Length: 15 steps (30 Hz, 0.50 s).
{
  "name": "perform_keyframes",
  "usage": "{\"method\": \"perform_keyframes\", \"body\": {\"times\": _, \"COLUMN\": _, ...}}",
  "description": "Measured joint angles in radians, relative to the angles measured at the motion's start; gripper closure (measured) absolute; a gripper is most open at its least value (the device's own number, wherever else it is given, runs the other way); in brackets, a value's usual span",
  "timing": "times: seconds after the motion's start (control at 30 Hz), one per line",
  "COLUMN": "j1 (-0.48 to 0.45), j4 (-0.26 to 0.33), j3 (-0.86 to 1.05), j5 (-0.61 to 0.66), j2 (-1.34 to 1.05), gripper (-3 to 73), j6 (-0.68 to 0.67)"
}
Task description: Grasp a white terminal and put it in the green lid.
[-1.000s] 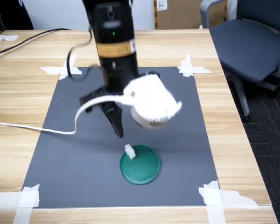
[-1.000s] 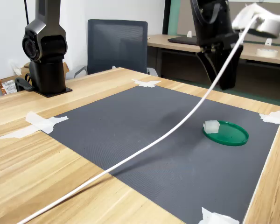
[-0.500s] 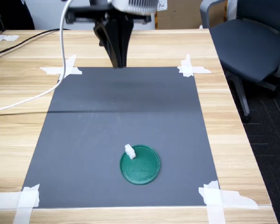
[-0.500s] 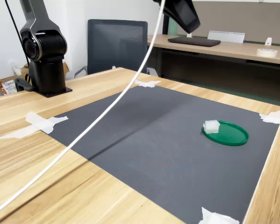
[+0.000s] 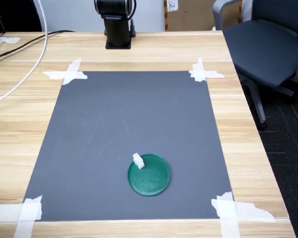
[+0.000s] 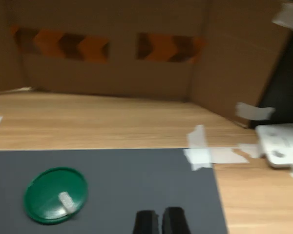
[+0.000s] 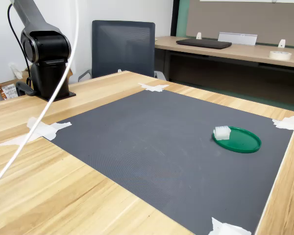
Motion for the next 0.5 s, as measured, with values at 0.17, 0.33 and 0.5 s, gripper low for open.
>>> {"method": "perform_keyframes", "body": {"times": 0.17, "j1": -0.046, "j4": 0.004, "j3": 0.152, "j5": -0.005, "j2": -0.183, "gripper": 72.0, "j6": 0.000}}
{"method": "perform_keyframes", "body": {"times": 0.33, "j1": -0.047, "j4": 0.004, "j3": 0.286, "j5": 0.002, "j2": -0.311, "gripper": 72.0, "j6": 0.000}}
{"method": "perform_keyframes", "body": {"times": 0.5, "j1": -0.047, "j4": 0.004, "j3": 0.410, "j5": 0.004, "j2": -0.423, "gripper": 72.2, "j6": 0.000}}
